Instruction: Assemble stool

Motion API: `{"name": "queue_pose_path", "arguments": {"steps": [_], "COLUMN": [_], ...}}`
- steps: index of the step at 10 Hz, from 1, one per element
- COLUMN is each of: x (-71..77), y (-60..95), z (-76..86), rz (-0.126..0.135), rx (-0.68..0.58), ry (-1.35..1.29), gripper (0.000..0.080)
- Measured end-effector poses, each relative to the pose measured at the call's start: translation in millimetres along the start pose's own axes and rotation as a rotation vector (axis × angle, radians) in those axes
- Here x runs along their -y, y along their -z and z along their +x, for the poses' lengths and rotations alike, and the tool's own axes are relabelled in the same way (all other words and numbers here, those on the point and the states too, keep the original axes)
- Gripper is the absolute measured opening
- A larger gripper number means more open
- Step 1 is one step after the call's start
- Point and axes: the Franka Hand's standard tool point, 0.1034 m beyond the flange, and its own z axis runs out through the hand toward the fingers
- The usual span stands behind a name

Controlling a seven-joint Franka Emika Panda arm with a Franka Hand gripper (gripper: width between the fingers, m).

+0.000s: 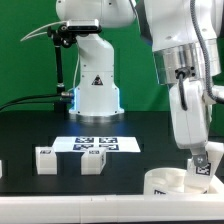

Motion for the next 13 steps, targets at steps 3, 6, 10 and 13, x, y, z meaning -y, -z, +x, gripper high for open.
{"name": "queue_pose_path", "arguments": {"steps": [3,6,10,13], "x": [1.0,4.5,5.3,-8.3], "y": [6.6,22.0,20.3,10.1], "z": [-2.2,-7.8,-6.6,-16.0], "rz": [-0.020,-0.051,-0.043,-0.102], "rx": [0.007,0.034,0.035,0.048], "ry": [0.304,0.731,1.012,1.610], "gripper": [0.0597,0.0646,0.0649,0.0649]}}
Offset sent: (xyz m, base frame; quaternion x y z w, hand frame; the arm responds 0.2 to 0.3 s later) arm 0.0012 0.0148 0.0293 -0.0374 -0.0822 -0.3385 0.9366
